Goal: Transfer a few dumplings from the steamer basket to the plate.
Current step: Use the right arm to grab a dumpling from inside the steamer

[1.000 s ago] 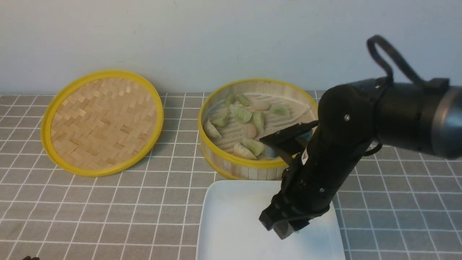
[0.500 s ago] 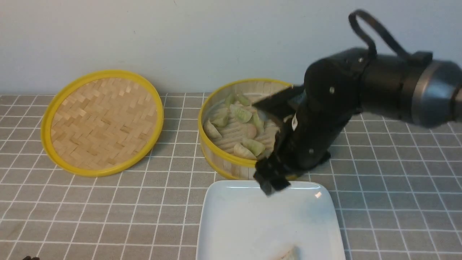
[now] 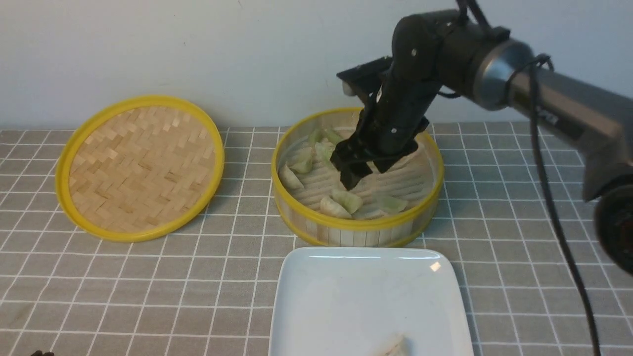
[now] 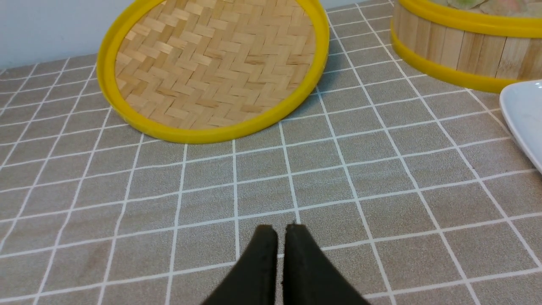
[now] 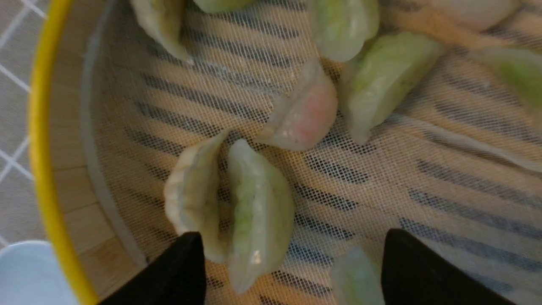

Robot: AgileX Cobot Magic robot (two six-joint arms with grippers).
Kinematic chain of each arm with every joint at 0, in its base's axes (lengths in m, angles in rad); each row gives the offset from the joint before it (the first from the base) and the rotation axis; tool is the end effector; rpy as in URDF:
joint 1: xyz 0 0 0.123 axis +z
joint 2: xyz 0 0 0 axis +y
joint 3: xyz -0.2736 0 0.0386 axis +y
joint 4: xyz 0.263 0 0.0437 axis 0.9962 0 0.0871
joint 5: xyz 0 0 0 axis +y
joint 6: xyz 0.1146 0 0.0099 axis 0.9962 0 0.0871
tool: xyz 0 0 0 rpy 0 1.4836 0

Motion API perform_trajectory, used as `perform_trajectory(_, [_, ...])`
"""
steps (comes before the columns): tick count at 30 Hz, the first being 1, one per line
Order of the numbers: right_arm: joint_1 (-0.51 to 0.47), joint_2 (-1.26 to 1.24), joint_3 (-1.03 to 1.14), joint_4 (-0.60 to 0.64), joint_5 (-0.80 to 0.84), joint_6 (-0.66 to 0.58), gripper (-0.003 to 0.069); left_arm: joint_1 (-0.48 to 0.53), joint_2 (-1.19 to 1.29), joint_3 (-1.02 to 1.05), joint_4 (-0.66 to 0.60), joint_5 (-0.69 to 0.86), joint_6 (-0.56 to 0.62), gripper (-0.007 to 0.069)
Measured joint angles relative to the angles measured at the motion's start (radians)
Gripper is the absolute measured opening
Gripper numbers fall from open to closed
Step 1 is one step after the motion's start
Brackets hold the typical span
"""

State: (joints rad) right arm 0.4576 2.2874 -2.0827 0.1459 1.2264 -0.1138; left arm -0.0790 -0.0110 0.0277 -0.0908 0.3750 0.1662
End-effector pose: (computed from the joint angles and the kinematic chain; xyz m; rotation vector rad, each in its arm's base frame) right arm 0.4426 0.2355 0.1823 -0.7786 2.8259 0.2639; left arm 0.0988 -0.0117 0.1635 0.1732 1.8658 -0.0293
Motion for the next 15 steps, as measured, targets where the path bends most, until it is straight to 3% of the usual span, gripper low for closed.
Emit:
perform_trajectory(5, [0.0, 0.084, -0.016, 0.032, -0.002, -0.003, 0.0442, 0.0, 0.0, 0.0, 0.0, 0.0, 0.0, 0.0009])
perform_trajectory(11, [0.0, 0.093, -0.025, 0.059, -0.008, -0.023, 0.0223, 0.0, 0.0, 0.0, 0.0, 0.0, 0.0, 0.0009])
perform_trajectory(15, [0.0, 0.093, -0.03, 0.059, 0.0, -0.025, 0.0232, 0.0, 0.0, 0.0, 0.0, 0.0, 0.0, 0.0009])
